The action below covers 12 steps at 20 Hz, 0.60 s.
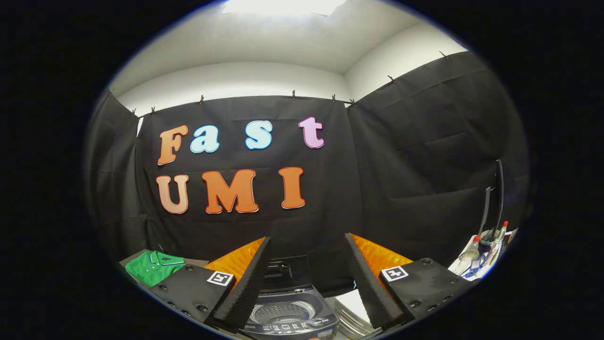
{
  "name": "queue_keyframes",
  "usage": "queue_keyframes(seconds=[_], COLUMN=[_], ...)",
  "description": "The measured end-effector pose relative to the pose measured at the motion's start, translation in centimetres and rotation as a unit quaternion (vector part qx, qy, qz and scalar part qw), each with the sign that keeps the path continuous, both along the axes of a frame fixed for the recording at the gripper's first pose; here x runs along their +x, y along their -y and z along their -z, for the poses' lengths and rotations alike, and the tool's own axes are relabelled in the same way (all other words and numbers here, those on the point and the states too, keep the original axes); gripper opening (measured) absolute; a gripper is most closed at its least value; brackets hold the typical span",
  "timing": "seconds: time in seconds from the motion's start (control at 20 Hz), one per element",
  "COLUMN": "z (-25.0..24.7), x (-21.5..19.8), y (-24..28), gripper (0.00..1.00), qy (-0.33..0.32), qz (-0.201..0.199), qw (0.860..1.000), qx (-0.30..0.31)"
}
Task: Put the clothes into the washing machine and then close the washing machine lid.
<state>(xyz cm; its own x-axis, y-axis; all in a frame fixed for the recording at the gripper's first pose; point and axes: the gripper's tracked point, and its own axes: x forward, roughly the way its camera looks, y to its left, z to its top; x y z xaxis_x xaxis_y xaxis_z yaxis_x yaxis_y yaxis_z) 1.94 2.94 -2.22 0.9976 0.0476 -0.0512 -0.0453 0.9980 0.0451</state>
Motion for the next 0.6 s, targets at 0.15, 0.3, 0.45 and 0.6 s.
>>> queue_keyframes(seconds=[0.15,0.3,0.45,0.6], z=[0.2,0.2,0.3,0.8], x=[0.6,1.6,2.3,2.8], y=[-2.0,-4.8,-9.0,-14.0], gripper=[0.98,0.98,0.98,0.98], qy=[-0.005,-0.008,-0.009,-0.015], qz=[-0.015,-0.036,-0.068,-0.111], qw=[1.000,0.999,0.998,0.994], qx=[0.003,0.001,0.007,0.011])
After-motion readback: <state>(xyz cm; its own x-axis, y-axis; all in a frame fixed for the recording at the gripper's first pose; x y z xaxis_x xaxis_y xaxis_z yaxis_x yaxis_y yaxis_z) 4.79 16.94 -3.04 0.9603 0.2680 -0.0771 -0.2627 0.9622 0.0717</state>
